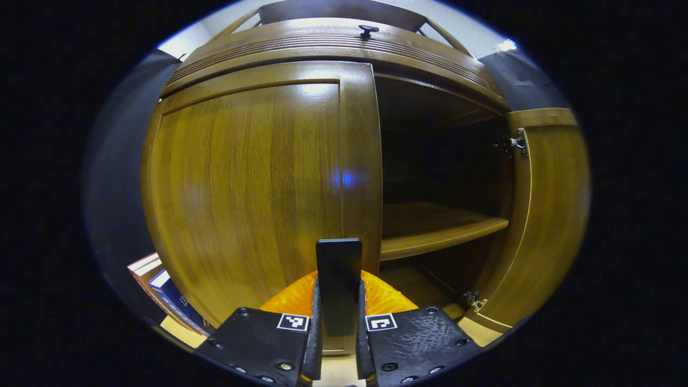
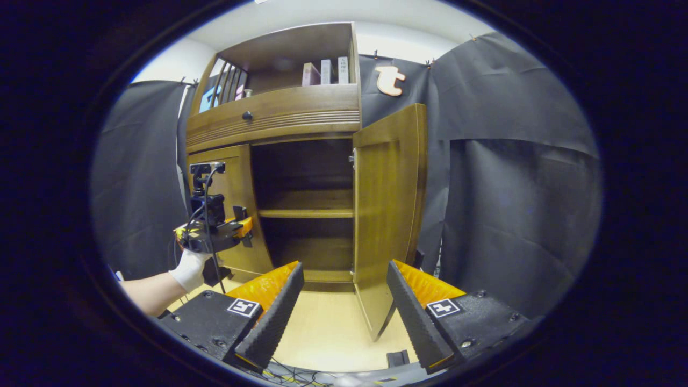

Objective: Open the right door of the double-door shoe cabinet with the right hand, and open the left door with the left hand.

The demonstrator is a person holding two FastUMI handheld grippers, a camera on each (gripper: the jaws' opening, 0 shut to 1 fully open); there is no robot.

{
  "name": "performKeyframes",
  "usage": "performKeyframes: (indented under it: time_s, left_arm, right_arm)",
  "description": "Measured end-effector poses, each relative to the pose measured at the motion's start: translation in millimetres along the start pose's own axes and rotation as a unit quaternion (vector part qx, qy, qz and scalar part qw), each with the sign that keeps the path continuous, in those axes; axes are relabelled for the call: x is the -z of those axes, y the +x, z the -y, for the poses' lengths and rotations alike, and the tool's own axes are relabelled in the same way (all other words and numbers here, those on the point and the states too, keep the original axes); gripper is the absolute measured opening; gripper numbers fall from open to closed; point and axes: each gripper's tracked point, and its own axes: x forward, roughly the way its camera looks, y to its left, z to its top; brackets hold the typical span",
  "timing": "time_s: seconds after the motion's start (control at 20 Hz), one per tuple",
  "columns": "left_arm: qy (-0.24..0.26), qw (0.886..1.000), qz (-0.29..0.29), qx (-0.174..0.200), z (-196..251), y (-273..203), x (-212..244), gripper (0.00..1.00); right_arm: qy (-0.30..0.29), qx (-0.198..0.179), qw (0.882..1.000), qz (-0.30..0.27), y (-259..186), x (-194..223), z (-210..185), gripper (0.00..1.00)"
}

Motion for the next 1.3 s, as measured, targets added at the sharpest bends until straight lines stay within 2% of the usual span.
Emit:
performKeyframes:
  time_s: [0.5,0.95,1.3]
  left_arm:
    - [0.0,1.0,0.009,0.001,-11,-72,8,0.24]
    - [-0.001,1.0,0.009,-0.019,-38,-131,13,0.24]
    - [-0.001,0.999,0.004,-0.043,-74,-177,19,0.23]
  right_arm:
    - [0.003,-0.021,1.0,0.0,-10,8,-14,1.0]
    - [0.002,-0.037,0.999,0.005,-20,8,-28,0.98]
    - [-0.001,-0.062,0.998,0.004,-19,10,-54,0.98]
